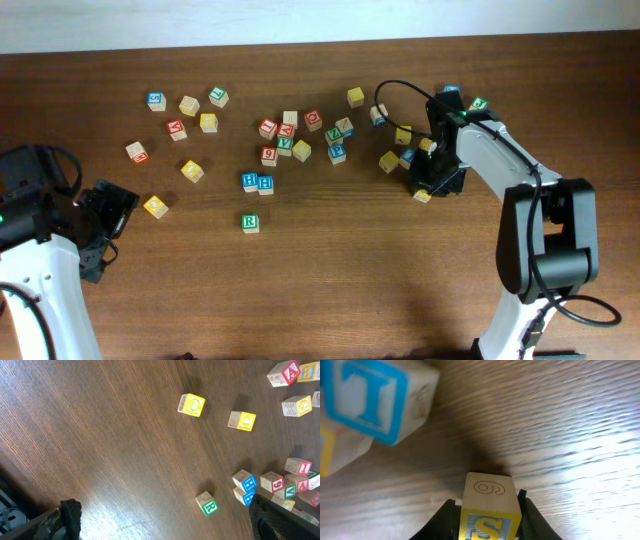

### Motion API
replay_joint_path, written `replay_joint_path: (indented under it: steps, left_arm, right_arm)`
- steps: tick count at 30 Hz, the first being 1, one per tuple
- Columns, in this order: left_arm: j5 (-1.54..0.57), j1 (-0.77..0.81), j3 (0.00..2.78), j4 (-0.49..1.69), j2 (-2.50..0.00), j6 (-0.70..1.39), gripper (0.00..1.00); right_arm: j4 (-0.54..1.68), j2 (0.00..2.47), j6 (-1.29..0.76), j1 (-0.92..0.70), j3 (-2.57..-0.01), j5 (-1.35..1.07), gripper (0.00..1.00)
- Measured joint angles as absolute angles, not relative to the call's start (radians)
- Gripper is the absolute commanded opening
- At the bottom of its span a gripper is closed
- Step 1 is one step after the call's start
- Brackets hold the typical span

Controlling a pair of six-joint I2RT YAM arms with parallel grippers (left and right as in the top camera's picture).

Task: Spell out RSS
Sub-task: 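Grasp the yellow S block with the right gripper and carry it left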

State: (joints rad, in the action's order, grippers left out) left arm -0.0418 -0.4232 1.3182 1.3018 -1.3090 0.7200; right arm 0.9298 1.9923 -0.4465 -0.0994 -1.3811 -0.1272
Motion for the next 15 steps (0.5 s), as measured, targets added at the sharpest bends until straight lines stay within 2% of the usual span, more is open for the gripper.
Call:
replay_joint_path:
  steps: [5,9,15]
  left_arm:
    - [-0.042,-0.423,1.318,1.302,-1.309,0.720,0.99]
    - [-0.042,-0.423,1.318,1.301,-1.309,0.720,0.99]
    - [-0.042,-0.423,1.318,1.302,-1.309,0.720,0.99]
  right_arm:
    - [0.941,1.881,-0.430,-0.146,-1.381,-0.214,0.26]
    - [0.922,1.831,-0.434,-0.329,-1.383,-0.234,0.26]
    - [0.877,1.839,-0.545,-0.553,-1.383,-0.162,0.25]
